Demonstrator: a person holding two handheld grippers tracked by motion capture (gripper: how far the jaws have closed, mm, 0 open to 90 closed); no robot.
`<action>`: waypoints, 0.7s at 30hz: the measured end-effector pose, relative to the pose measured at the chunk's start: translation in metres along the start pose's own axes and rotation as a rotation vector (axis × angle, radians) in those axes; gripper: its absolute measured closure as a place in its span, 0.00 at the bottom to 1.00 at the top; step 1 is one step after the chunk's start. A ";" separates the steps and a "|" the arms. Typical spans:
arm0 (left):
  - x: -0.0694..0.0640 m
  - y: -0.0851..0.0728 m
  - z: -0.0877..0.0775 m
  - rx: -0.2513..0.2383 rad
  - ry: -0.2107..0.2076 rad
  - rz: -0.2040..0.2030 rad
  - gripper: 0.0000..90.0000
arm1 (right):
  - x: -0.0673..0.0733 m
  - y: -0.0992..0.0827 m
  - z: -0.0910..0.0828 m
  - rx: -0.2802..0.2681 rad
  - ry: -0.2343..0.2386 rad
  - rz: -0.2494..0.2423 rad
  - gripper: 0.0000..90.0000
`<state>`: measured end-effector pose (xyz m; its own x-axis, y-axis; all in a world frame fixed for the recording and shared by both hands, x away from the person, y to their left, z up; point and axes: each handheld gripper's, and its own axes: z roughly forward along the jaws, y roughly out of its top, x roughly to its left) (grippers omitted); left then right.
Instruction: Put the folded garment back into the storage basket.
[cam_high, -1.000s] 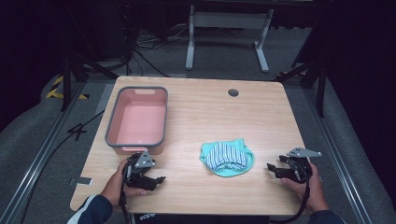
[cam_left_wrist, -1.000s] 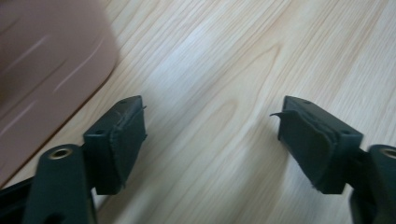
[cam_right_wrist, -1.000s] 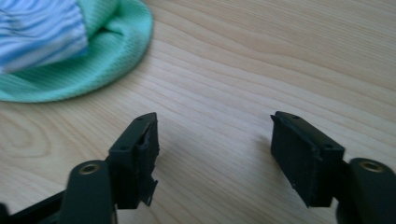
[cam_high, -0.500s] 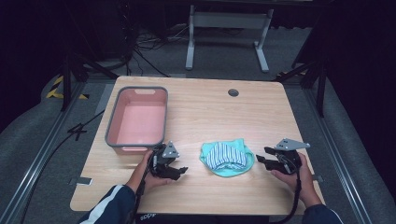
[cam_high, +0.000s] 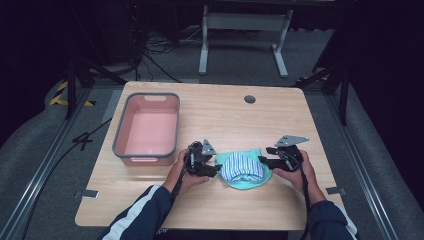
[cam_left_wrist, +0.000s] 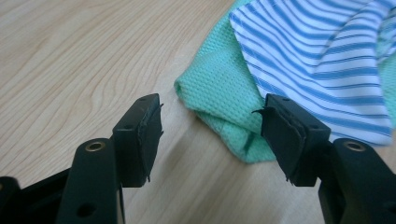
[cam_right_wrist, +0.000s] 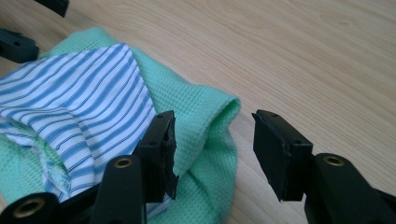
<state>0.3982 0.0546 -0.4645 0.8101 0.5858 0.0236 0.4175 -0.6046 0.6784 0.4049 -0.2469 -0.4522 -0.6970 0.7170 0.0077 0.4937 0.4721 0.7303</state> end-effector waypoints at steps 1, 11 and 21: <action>0.002 0.004 0.005 -0.003 -0.010 -0.018 0.43 | 0.000 0.000 0.004 0.012 -0.001 -0.003 0.55; 0.003 0.014 0.023 0.027 -0.006 -0.010 0.42 | 0.001 -0.006 0.015 0.073 -0.006 0.013 0.56; 0.014 0.015 0.027 0.032 -0.084 -0.009 0.43 | 0.002 -0.010 0.018 0.084 0.025 0.029 0.68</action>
<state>0.4269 0.0387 -0.4736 0.8375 0.5446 -0.0451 0.4365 -0.6171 0.6547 0.4085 -0.2410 -0.4715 -0.6942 0.7183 0.0459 0.5547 0.4933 0.6700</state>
